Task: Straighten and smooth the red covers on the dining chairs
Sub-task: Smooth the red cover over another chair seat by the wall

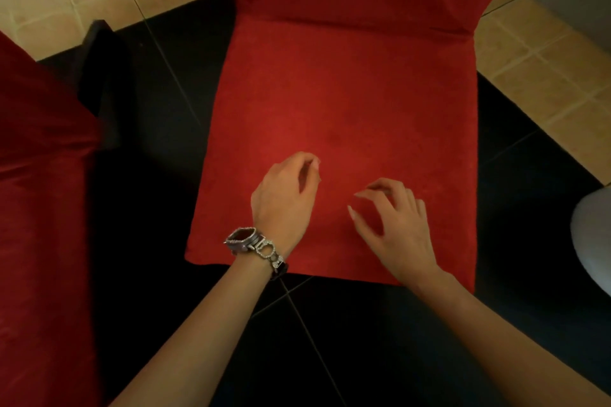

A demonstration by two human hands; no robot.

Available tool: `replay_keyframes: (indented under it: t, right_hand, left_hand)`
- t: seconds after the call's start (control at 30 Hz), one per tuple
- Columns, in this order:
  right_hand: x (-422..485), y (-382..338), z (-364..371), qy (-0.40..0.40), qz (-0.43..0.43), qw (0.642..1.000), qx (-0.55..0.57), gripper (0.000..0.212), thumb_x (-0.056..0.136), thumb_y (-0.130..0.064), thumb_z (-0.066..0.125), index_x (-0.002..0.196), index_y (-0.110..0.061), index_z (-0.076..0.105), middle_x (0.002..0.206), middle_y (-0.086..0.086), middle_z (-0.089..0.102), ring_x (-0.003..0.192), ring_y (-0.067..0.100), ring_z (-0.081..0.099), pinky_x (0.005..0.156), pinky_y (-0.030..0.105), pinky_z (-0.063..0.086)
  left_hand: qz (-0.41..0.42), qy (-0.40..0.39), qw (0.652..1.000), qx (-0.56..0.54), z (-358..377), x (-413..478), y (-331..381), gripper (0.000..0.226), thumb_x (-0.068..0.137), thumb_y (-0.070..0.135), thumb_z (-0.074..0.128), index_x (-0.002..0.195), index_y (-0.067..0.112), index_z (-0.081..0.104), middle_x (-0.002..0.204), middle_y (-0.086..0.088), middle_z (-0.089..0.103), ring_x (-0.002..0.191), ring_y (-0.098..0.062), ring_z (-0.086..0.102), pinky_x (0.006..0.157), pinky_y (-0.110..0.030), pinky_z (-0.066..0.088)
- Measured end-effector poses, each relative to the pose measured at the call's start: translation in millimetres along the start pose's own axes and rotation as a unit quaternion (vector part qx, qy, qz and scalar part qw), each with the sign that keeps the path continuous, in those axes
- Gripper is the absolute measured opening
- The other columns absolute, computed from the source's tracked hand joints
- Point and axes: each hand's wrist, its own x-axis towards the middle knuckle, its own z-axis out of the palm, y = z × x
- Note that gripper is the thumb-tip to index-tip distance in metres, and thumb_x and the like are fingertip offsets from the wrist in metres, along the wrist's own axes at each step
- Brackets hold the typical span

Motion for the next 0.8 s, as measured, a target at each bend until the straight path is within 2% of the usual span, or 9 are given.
replay_keyframes:
  t: [0.1,0.2,0.27,0.33,0.4,0.47,0.57,0.7,0.8]
  right_hand:
    - [-1,7,9,0.010,-0.012,1.000,-0.010,0.033,0.084,-0.041,0.066,0.108,-0.019,0.064,0.117,0.002,0.054,0.104,0.016,0.048,0.087,0.038,0.036]
    - [-4,11,17,0.010,-0.018,1.000,-0.020,0.054,0.081,-0.057,0.061,0.118,-0.018,0.061,0.126,0.006,0.050,0.116,0.016,0.040,0.096,0.043,0.030]
    - [-7,17,18,0.038,0.044,0.998,-0.004,0.062,0.077,-0.059,0.066,0.124,-0.020,0.056,0.132,0.005,0.044,0.123,0.017,0.036,0.101,0.045,0.025]
    - [-10,31,12,0.105,0.169,0.980,0.013,0.067,0.075,-0.061,0.067,0.128,-0.024,0.049,0.135,0.001,0.038,0.127,0.017,0.032,0.104,0.047,0.022]
    - [-16,49,3,0.154,0.301,0.941,0.020,0.077,0.073,-0.069,0.064,0.131,-0.023,0.043,0.138,0.004,0.036,0.130,0.022,0.032,0.106,0.052,0.023]
    - [-26,62,-3,0.155,0.400,0.902,0.046,0.092,0.067,-0.079,0.057,0.135,-0.019,0.039,0.140,0.009,0.035,0.131,0.029,0.034,0.107,0.054,0.026]
    - [-45,70,-3,0.133,0.471,0.860,0.144,0.101,0.063,-0.087,0.053,0.135,-0.018,0.037,0.134,0.007,0.043,0.120,0.027,0.048,0.096,0.047,0.040]
    - [-58,75,-6,0.086,0.493,0.836,0.225,0.098,0.065,-0.086,0.050,0.137,-0.021,0.036,0.124,0.004,0.053,0.102,0.022,0.054,0.091,0.044,0.044]
    - [-57,77,-8,0.066,0.502,0.831,0.231,0.100,0.064,-0.087,0.048,0.139,-0.021,0.037,0.126,0.007,0.055,0.105,0.027,0.056,0.088,0.040,0.042]
  left_hand:
    - [0.019,0.019,0.999,0.032,6,4,-13,0.024,0.099,0.032,0.043,0.116,0.028,0.059,0.110,0.012,0.062,0.098,-0.007,0.052,0.073,-0.025,0.038]
    - [0.050,0.093,0.991,0.082,7,6,-27,0.043,0.094,0.023,0.054,0.135,0.019,0.047,0.138,-0.004,0.042,0.122,-0.018,0.041,0.095,-0.032,0.038]
    - [-0.006,0.147,0.984,0.105,0,6,-44,0.061,0.089,0.025,0.061,0.143,0.011,0.036,0.145,-0.013,0.031,0.130,-0.029,0.034,0.105,-0.042,0.030]
    - [-0.100,0.164,0.977,0.096,-11,6,-67,0.075,0.087,0.036,0.064,0.145,0.006,0.028,0.147,-0.018,0.027,0.131,-0.036,0.032,0.106,-0.049,0.027]
    - [-0.194,0.138,0.969,0.062,-22,5,-90,0.092,0.080,0.055,0.063,0.146,0.006,0.023,0.146,-0.018,0.027,0.132,-0.037,0.031,0.106,-0.052,0.027]
    - [-0.264,0.079,0.961,-0.017,-27,4,-105,0.108,0.066,0.075,0.057,0.146,0.010,0.023,0.144,-0.013,0.033,0.130,-0.033,0.037,0.104,-0.049,0.035]
    - [-0.322,0.017,0.937,-0.136,-31,3,-115,0.117,0.049,0.087,0.059,0.141,0.021,0.032,0.130,0.004,0.049,0.105,-0.017,0.054,0.081,-0.030,0.045]
    - [-0.351,-0.069,0.910,-0.210,-39,10,-126,0.105,0.039,0.088,0.068,0.124,0.028,0.052,0.110,0.011,0.062,0.095,-0.013,0.062,0.081,-0.033,0.050]
    - [-0.352,-0.126,0.894,-0.246,-47,11,-125,0.077,0.040,0.085,0.071,0.100,0.038,0.058,0.100,0.011,0.067,0.089,-0.012,0.065,0.066,-0.029,0.049]
